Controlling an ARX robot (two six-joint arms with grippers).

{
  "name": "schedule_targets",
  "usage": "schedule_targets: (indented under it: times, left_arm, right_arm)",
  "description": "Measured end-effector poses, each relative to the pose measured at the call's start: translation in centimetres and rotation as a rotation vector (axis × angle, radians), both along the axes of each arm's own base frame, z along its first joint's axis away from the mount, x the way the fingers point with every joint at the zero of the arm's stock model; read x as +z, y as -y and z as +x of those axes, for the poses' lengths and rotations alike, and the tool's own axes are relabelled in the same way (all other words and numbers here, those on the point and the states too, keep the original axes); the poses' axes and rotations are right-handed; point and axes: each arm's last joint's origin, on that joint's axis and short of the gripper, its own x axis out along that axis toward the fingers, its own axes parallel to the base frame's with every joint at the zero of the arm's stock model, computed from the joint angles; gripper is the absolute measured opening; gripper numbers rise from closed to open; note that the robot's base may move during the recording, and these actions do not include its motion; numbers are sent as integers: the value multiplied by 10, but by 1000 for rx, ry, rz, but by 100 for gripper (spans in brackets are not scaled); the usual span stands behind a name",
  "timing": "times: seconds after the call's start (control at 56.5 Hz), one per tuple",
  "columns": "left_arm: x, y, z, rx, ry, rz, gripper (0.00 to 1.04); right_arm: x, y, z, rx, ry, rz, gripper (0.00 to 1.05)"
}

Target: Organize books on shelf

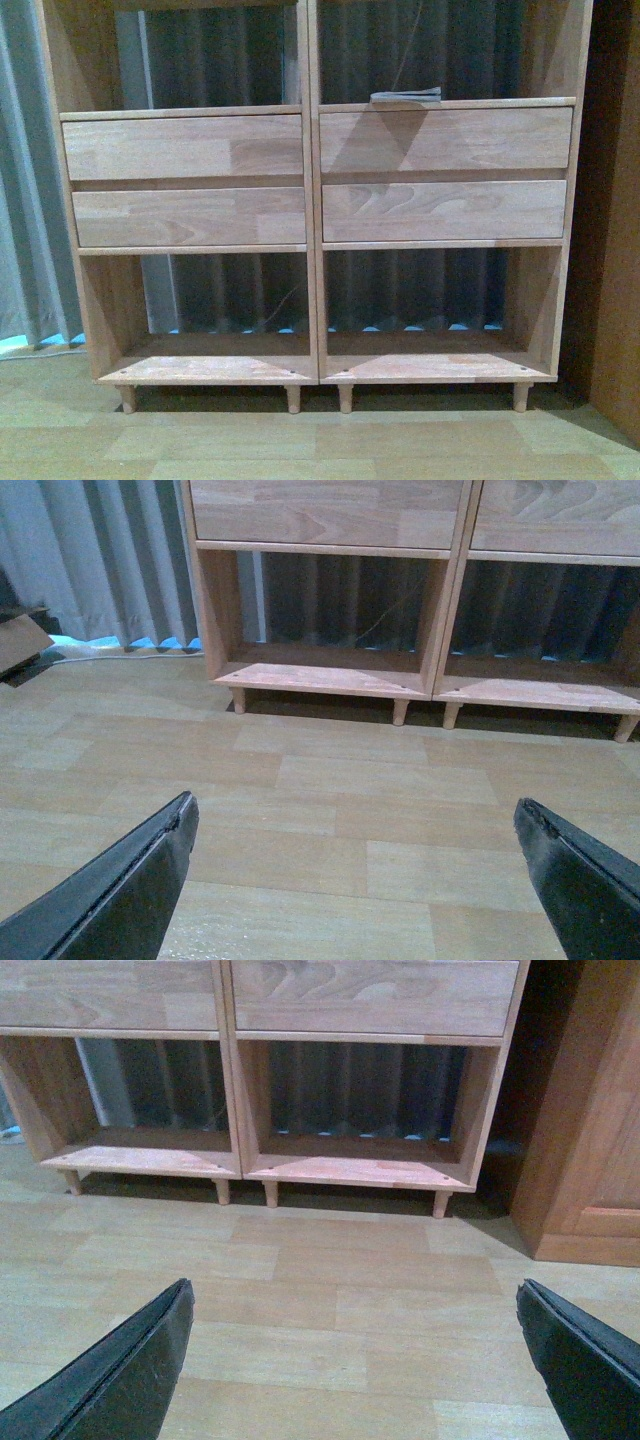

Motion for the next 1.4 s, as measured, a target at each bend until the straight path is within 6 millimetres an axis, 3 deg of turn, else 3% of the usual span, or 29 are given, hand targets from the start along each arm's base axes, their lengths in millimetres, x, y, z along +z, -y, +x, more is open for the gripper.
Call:
schedule_targets:
  times: [1.398]
  left_arm:
    - [0,0,0,0,0,0,97]
  right_arm:
    - [0,0,0,0,0,0,98]
